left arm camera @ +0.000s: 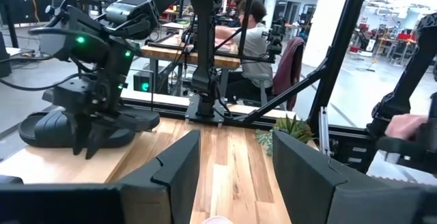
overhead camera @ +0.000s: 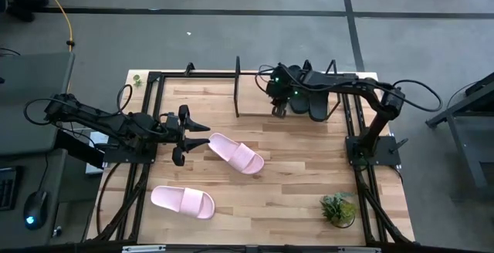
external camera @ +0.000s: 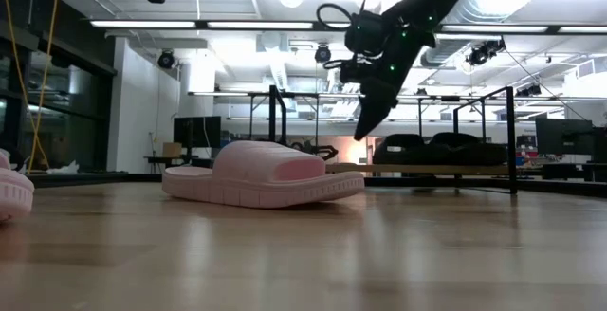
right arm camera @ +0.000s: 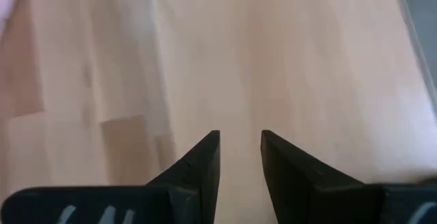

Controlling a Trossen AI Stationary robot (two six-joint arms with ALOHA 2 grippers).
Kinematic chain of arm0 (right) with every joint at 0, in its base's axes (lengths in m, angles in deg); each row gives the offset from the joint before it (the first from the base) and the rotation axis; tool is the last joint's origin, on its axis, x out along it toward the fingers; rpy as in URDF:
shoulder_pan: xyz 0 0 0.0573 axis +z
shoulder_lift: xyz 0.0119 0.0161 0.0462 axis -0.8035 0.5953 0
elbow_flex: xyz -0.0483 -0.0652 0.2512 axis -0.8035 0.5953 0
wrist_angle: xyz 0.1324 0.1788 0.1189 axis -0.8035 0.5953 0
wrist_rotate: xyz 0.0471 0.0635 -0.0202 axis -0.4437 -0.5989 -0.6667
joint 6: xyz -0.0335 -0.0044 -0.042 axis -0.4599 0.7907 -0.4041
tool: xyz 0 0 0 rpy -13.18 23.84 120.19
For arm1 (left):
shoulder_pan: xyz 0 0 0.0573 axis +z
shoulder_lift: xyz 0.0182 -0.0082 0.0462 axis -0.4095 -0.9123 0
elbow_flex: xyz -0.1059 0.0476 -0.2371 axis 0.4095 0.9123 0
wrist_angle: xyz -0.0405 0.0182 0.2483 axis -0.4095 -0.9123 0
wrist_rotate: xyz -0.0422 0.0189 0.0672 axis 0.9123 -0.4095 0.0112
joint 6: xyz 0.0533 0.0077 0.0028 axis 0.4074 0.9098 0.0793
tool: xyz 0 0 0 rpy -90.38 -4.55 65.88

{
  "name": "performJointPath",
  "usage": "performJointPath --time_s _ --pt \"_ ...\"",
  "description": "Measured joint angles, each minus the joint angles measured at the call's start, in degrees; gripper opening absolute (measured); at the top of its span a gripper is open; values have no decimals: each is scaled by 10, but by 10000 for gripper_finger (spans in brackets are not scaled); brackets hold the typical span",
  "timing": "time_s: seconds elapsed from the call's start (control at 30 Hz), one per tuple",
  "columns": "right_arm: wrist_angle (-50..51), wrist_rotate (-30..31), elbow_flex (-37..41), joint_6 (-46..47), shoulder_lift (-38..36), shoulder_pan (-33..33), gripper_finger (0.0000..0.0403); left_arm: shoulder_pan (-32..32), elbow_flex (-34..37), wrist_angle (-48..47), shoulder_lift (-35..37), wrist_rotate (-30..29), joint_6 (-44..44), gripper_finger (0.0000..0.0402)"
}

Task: Pick and place slides into the shelf
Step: Put the top pink slides on the shelf

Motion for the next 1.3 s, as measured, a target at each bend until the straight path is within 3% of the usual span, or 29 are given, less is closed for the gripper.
performJointPath --time_s 0.33,0.7,1.3 --pt "-1 -4 0 1 0 53 97 0 0 -37 0 -26 17 168" --pt "-7 -4 0 58 0 132 97 0 0 -73 1 -108 18 168" --pt "-79 22 0 132 0 274 97 0 0 -136 39 -109 6 168"
